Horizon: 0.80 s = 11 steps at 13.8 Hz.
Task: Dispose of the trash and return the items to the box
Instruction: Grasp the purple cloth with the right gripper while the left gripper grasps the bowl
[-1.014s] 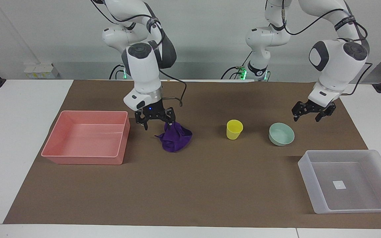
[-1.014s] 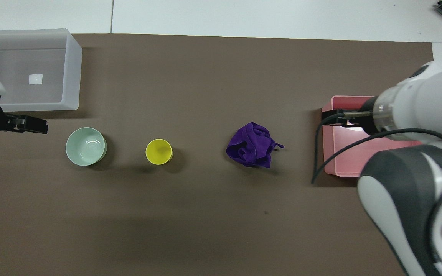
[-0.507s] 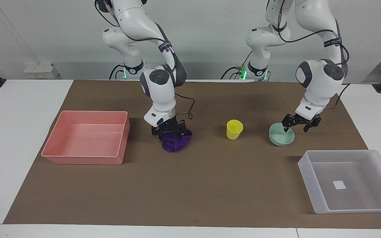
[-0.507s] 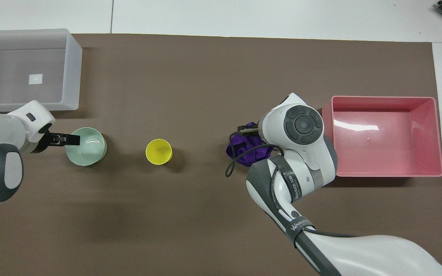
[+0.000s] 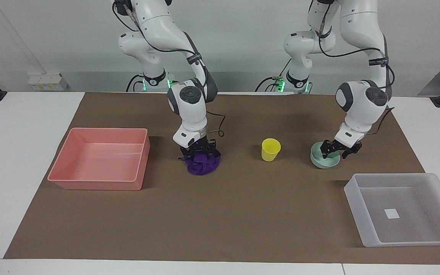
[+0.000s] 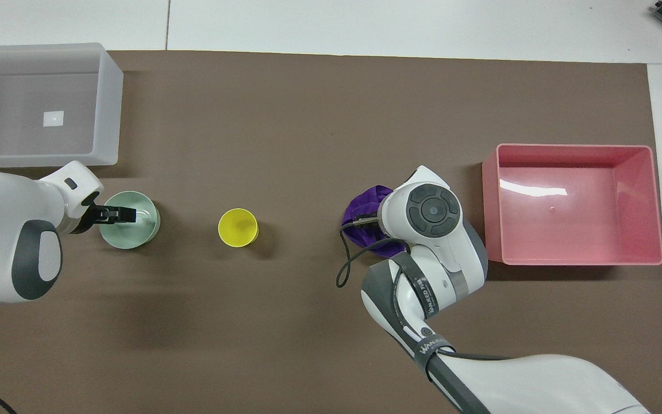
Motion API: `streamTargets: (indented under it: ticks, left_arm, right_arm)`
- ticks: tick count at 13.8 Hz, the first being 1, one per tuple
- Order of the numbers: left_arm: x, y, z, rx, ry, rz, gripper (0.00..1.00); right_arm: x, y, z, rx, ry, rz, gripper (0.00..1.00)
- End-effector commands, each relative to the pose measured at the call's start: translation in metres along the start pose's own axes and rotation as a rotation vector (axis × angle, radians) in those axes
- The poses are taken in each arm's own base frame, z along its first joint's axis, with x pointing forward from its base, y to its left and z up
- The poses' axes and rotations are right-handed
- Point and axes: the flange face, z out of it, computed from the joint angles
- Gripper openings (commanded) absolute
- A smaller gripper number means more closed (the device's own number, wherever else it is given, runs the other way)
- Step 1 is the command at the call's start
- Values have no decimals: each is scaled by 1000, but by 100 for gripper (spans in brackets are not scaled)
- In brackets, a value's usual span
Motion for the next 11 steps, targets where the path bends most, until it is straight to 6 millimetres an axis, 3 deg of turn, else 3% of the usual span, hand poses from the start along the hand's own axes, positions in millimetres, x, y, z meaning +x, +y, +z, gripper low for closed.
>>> streamTargets:
  ticks: [1,5,7,9,11]
  left_arm:
    - [-4,-2,0,-9,12,-20,0]
    - [0,-2,-9,-9,16,-20,0]
    - [6,-3,-26,-10,7,-12,0]
    - [14,-4,-54,-12,-5,-12,0]
    - [25,-7,-80,-15,-17,-1,0]
  right_arm:
    - [0,6,-2,37,-24,44,0]
    - [12,4,-62,47,-26,115,0]
    - [17,15,-105,54,-11,129,0]
    - [18,37,-147,56,9,151,0]
    - [13,54,-176,40,15,164,0]
